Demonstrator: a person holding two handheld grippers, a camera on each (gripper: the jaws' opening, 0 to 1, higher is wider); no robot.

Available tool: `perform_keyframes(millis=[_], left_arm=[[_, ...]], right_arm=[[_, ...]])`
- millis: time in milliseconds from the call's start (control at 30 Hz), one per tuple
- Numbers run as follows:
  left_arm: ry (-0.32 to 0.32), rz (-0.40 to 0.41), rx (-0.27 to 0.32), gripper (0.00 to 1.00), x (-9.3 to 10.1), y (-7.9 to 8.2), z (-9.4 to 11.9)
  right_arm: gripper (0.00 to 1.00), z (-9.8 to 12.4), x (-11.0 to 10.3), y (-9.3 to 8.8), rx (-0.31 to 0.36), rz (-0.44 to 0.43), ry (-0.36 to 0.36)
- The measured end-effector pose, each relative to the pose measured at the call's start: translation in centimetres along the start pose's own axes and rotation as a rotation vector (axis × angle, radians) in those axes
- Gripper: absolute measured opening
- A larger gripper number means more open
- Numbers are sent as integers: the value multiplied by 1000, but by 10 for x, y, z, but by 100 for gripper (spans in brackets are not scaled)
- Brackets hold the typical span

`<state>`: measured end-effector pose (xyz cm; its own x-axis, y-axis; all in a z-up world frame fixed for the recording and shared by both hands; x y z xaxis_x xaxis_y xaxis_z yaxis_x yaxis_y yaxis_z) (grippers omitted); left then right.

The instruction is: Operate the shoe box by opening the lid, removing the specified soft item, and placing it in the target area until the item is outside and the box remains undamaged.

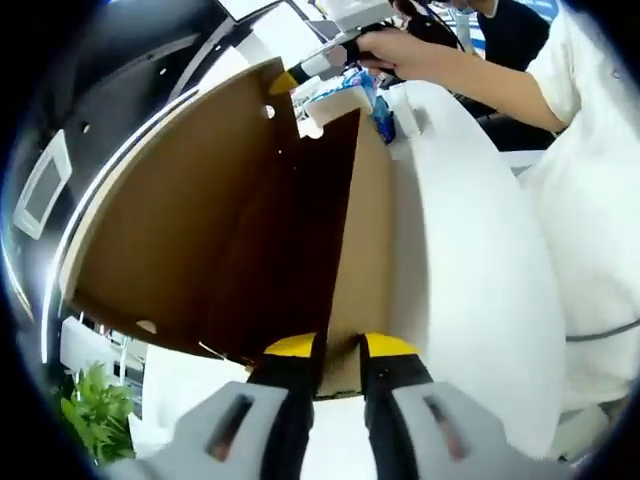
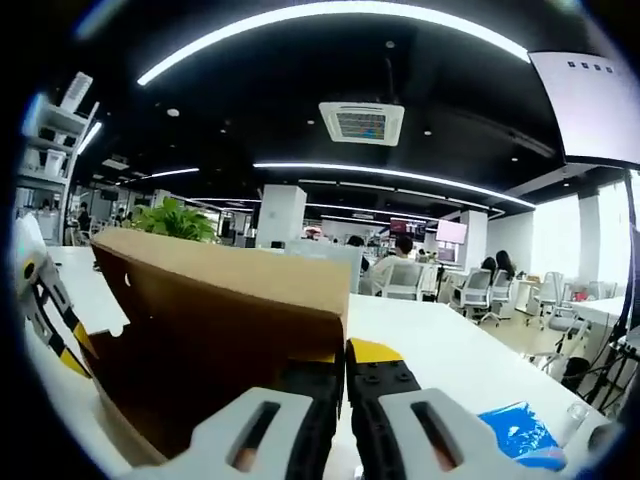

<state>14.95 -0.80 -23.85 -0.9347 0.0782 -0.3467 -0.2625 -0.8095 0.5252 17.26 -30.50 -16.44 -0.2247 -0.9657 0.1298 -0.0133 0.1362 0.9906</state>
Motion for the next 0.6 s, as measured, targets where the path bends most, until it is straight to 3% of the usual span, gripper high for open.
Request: perform_keyframes(millis=[167, 267, 333, 533, 600], left_arm=[[82, -38, 65, 13, -3, -1, 8], [105, -55, 61, 10, 1, -2, 16], [109, -47, 136, 9, 0, 3, 21], [110, -10, 130, 8, -1, -4, 19], [100, 30, 168, 8, -1, -2, 19]], right_arm=[[0, 1, 0, -2, 9, 10, -20], [0, 0, 0, -2, 11, 27, -34], [0, 0, 0, -2, 8, 23, -35], [0, 0, 0, -2, 2, 21, -35], [0, 1, 0, -2, 2, 21, -37]])
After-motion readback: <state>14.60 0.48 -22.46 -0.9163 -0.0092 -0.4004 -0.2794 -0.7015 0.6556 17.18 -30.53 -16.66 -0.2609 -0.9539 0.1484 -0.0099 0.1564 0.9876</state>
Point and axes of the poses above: the point that each gripper's makers call its tool centre point, and the gripper's own axes: z roughly backward along the fingers, x roughly to its right, y roughly out of its top, the point moved 6 cm from there along z, roughly backward along the fingers, and after that the axes turned 13 degrees about -y, right-handed, at the moved point
